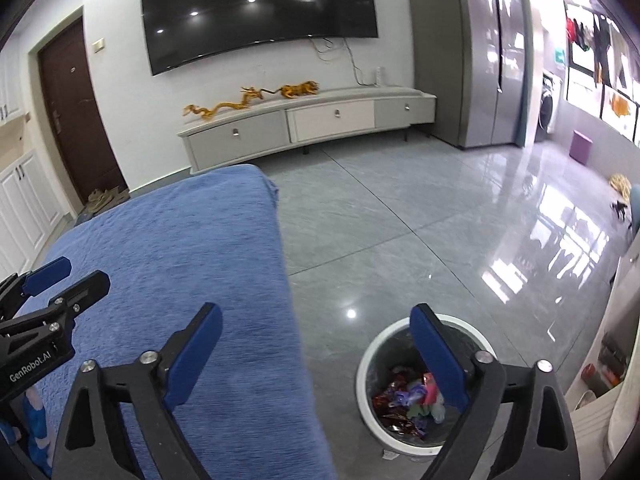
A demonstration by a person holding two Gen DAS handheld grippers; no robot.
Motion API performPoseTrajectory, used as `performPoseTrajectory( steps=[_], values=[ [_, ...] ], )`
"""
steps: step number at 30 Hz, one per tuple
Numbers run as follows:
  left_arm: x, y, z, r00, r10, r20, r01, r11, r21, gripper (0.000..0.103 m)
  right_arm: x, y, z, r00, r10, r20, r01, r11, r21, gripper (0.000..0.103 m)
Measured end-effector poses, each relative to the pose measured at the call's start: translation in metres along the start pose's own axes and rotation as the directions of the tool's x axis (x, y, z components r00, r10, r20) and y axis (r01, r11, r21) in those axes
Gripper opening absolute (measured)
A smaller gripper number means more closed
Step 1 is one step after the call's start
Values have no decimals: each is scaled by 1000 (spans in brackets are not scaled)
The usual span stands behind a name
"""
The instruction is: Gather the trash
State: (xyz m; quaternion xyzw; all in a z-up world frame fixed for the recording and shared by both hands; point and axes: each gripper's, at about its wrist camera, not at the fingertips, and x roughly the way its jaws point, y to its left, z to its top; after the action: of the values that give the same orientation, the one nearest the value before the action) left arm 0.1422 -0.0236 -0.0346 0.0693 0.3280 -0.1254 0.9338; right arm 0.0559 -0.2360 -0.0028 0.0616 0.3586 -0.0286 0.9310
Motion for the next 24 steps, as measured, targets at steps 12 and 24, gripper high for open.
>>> performPoseTrajectory(
  steps=[12,24],
  values=[
    [-13,27,-12,995,94,27,-93,995,-47,71,13,30,-10,1000,27,13,-26,999,-19,103],
    [-25,34,-17,991,121,58,-117,991,-66,71,5,48,-17,999,8,42,-5,998,-61,103]
  ],
)
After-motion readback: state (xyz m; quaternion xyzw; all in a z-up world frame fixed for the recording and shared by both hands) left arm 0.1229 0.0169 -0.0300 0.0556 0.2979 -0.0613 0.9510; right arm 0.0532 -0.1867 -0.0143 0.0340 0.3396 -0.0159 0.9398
